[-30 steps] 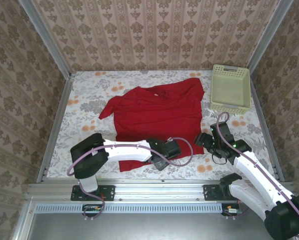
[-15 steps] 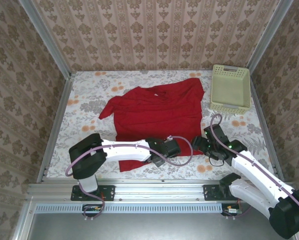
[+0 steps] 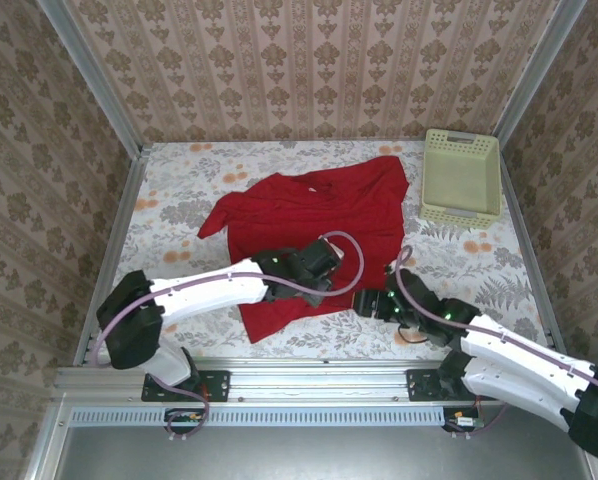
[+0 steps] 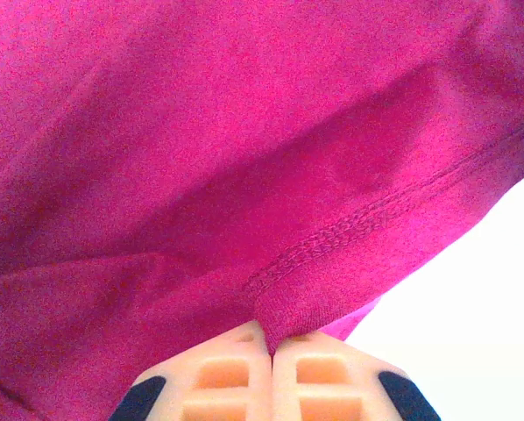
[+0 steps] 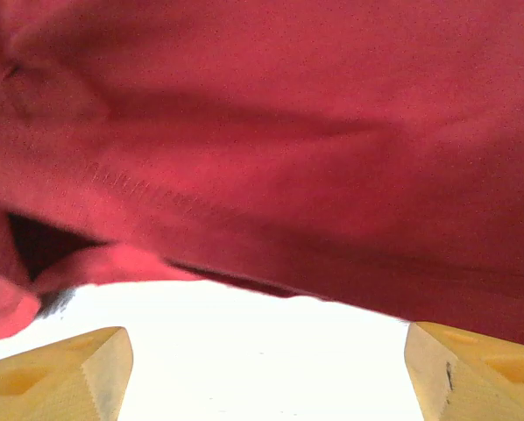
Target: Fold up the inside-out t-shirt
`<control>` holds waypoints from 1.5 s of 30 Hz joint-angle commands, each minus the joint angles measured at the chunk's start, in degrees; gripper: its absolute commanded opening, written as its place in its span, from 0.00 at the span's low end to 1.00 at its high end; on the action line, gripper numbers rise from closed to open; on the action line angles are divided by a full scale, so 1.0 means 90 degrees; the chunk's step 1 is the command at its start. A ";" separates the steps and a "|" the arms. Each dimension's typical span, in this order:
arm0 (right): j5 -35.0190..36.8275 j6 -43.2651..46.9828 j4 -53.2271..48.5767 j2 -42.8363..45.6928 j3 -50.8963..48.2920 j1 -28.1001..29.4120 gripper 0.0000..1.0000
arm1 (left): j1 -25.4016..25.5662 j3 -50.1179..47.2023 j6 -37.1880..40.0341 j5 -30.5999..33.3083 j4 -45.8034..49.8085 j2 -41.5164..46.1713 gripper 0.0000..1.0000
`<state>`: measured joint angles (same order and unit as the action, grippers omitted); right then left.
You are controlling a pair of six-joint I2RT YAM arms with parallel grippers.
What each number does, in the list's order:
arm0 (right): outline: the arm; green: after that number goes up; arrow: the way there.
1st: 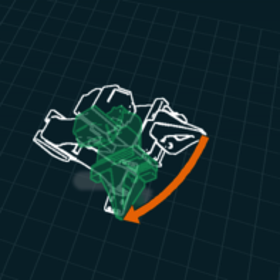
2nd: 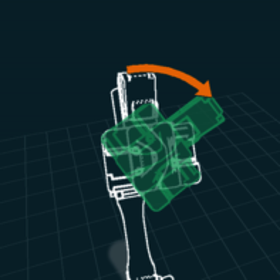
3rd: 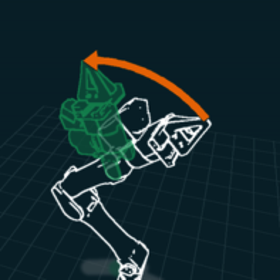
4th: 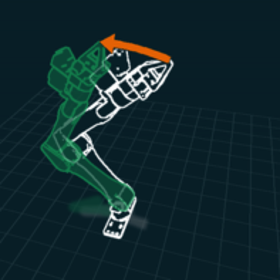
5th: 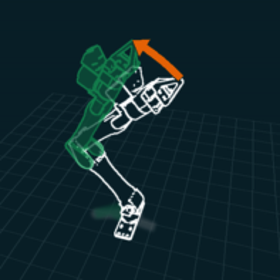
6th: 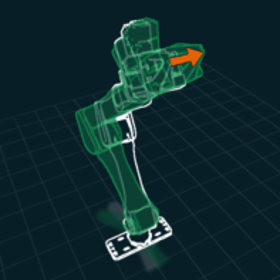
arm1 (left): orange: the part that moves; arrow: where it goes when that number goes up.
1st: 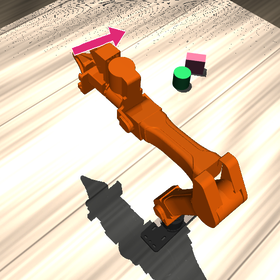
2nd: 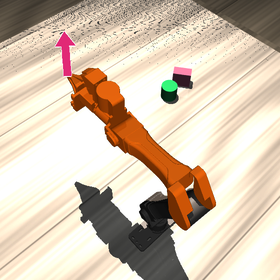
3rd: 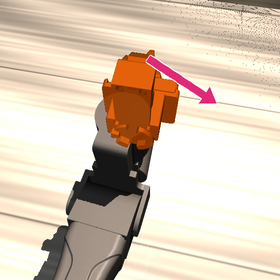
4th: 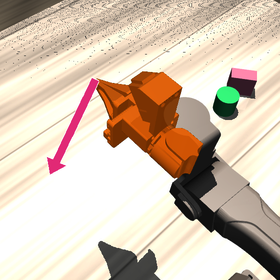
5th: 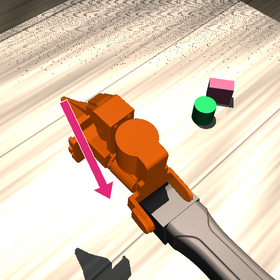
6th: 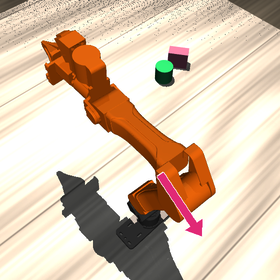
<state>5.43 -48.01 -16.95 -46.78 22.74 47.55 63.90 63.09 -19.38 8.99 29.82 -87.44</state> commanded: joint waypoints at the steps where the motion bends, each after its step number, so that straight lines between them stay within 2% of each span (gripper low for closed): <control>1: 0.0941 0.0017 0.1836 -0.0148 -0.0375 0.0884 0.83 | -0.0104 0.0016 -0.0287 -0.0786 -0.0182 0.0191 0.01; 4: 0.1490 0.0402 0.2977 -0.0719 -0.0544 0.1501 0.84 | -0.0238 0.0058 -0.0321 -0.0960 -0.0190 0.0336 0.01; 7: 0.1859 0.0856 0.3906 -0.1579 -0.0511 0.1822 0.82 | -0.0307 0.0124 -0.0313 -0.1130 -0.0164 0.0462 0.01; 11: 0.2093 0.1483 0.4803 -0.2710 -0.0355 0.1873 0.79 | -0.0403 0.0227 -0.0306 -0.1242 -0.0053 0.0686 0.01; 14: 0.2303 0.2023 0.5767 -0.3298 -0.0516 0.1875 0.78 | -0.0504 0.0285 -0.0325 -0.1348 -0.0004 0.0874 0.01; 20: 0.2483 0.3038 0.6844 -0.4216 -0.0398 0.1875 0.72 | -0.0614 0.0453 -0.0344 -0.1578 0.0066 0.1086 0.01; 25: 0.2788 0.3476 0.6965 -0.4849 0.0012 0.1844 0.68 | -0.0658 0.0524 -0.0366 -0.1789 0.0082 0.1140 0.01; 30: 0.2906 0.3527 0.7071 -0.5193 0.0157 0.1443 0.68 | -0.0669 0.0633 -0.0348 -0.1848 0.0199 0.1381 0.01; 35: 0.2687 0.3656 0.7117 -0.5618 0.0470 0.0946 0.70 | -0.0676 0.0852 -0.0261 -0.1809 0.0347 0.1623 0.01; 45: 0.2818 0.3479 0.6753 -0.6562 0.1634 0.0139 0.75 | -0.0681 0.1450 -0.0052 -0.1767 0.0611 0.1735 0.00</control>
<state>29.19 -16.25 44.71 -104.27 34.17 50.22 58.02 73.41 -21.34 -6.46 33.69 -73.43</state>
